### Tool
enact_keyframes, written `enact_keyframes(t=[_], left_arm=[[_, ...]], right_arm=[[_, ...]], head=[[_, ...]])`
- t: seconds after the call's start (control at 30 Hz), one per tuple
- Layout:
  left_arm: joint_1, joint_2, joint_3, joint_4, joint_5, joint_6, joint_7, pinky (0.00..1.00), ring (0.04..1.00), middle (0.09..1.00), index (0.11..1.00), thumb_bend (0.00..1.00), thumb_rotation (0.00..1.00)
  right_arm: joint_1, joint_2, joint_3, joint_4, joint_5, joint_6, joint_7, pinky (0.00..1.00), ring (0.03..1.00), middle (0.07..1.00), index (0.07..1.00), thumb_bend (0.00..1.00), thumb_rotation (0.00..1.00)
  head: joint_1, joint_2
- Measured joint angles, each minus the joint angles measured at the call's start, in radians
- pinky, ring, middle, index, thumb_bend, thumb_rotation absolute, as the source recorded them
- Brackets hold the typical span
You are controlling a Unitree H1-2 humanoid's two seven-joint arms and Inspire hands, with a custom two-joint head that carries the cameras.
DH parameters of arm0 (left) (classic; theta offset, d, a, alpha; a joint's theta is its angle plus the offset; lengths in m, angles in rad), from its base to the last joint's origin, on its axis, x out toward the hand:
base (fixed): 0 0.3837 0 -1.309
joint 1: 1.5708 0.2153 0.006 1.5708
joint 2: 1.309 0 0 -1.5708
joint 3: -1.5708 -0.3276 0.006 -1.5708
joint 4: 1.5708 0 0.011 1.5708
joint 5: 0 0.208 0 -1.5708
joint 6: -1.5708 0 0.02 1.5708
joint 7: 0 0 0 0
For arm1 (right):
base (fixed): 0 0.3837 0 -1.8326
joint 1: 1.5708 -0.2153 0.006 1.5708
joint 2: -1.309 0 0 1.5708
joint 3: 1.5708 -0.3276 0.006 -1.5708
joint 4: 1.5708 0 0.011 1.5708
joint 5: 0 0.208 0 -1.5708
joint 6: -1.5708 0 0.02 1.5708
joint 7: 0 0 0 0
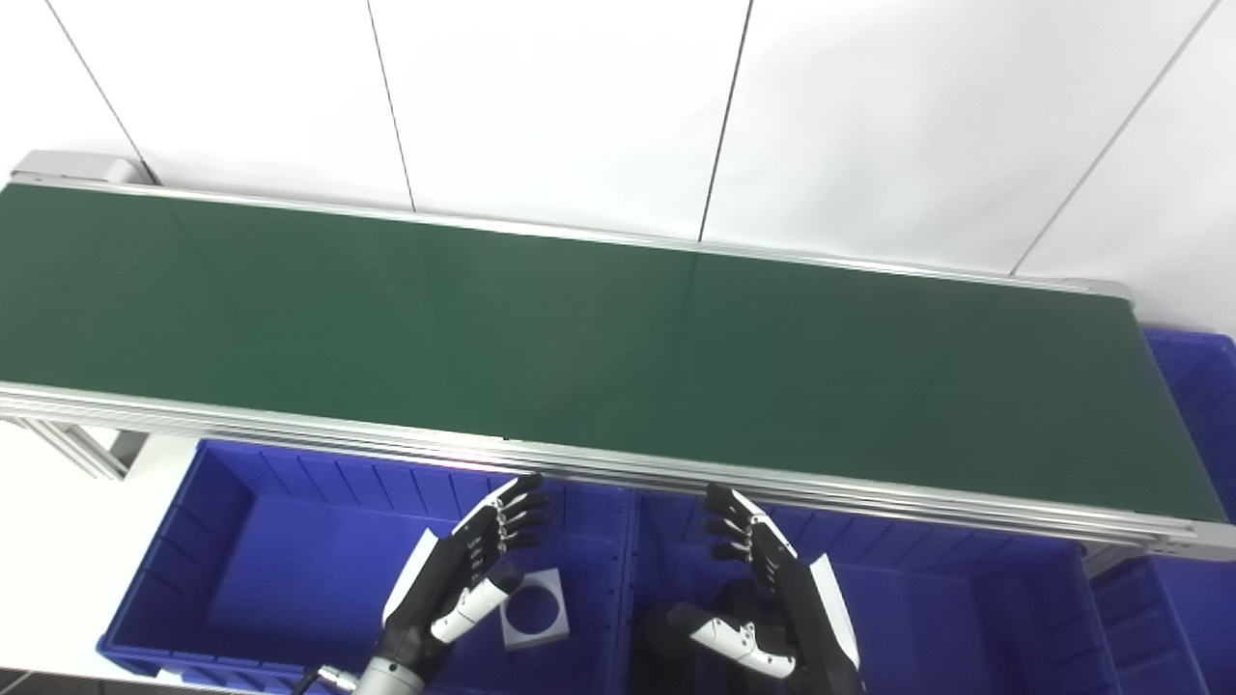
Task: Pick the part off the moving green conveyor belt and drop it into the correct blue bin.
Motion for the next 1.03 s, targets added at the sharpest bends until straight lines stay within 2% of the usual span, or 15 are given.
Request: enact_keyframes(t=[0.57,0.77,1.03], left_arm=[[0.000,-0.001,0.032,-0.001,-0.001,0.000,-0.037,0.75,0.807,0.835,0.861,0.82,0.77],[0.000,-0.001,0.039,-0.001,-0.011,0.000,-0.040,0.75,0.807,0.834,0.856,0.82,0.76],[-0.005,-0.001,0.038,0.000,-0.011,0.000,-0.045,0.76,0.805,0.835,0.864,0.82,0.75]], right_arm=[[-0.013,0.006,0.004,0.034,-0.013,-0.030,-0.023,0.71,0.797,0.849,0.863,0.75,0.55],[-0.013,0.006,0.003,0.035,-0.012,-0.031,-0.024,0.70,0.787,0.840,0.855,0.70,0.67],[-0.013,0.008,0.001,0.039,0.002,-0.031,-0.025,0.70,0.779,0.830,0.850,0.65,0.73]], head=[[0.006,0.011],[0.015,0.008],[0.012,0.005]])
